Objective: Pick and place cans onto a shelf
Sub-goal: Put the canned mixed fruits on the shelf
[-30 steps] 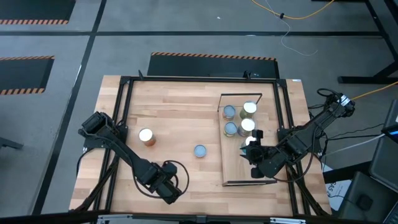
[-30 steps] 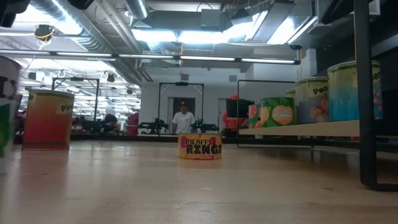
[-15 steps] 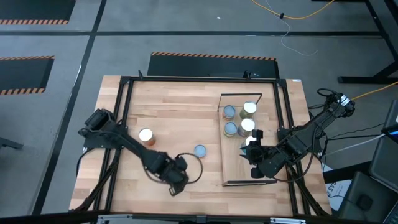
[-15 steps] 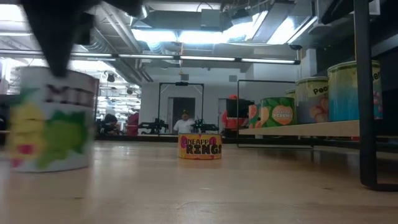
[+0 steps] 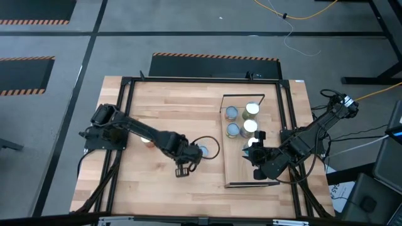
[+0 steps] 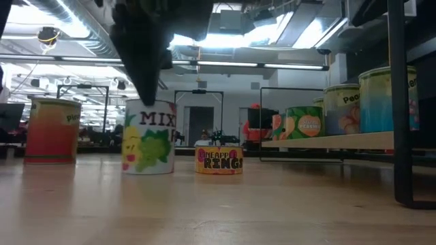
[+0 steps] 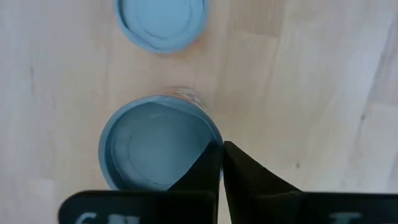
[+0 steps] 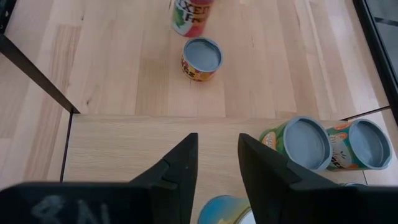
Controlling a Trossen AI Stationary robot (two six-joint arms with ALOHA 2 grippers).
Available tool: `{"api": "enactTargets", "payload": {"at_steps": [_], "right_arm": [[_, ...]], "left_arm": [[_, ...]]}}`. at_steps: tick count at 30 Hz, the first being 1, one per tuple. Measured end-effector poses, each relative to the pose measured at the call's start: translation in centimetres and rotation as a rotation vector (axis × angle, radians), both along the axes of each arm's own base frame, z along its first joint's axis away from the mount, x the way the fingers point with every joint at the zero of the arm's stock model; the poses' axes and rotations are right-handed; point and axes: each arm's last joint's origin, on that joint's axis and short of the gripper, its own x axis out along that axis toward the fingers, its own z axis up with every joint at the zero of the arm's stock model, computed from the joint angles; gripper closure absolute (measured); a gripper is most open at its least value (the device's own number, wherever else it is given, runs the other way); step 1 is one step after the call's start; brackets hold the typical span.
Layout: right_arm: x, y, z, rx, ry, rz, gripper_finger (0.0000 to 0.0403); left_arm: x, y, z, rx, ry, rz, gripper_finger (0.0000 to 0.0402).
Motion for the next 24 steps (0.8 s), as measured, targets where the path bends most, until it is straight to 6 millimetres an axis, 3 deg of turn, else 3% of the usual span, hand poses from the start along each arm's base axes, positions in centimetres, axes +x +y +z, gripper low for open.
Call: {"api": "enactTargets", "payload": {"at_steps": [9,24], "right_arm": [[0.0,0.0,0.0,-0.001,0.000,0.000,0.0285],[0.0,0.0,0.0,-0.001,0.000,0.000,0.0285]], "left_arm": [[0.6,2.2,0.0,0.031,-0.005,-0.067,0.0396],[0.6,2.4,0.0,0.033,-0.006,-0.064,0.0333]]}}
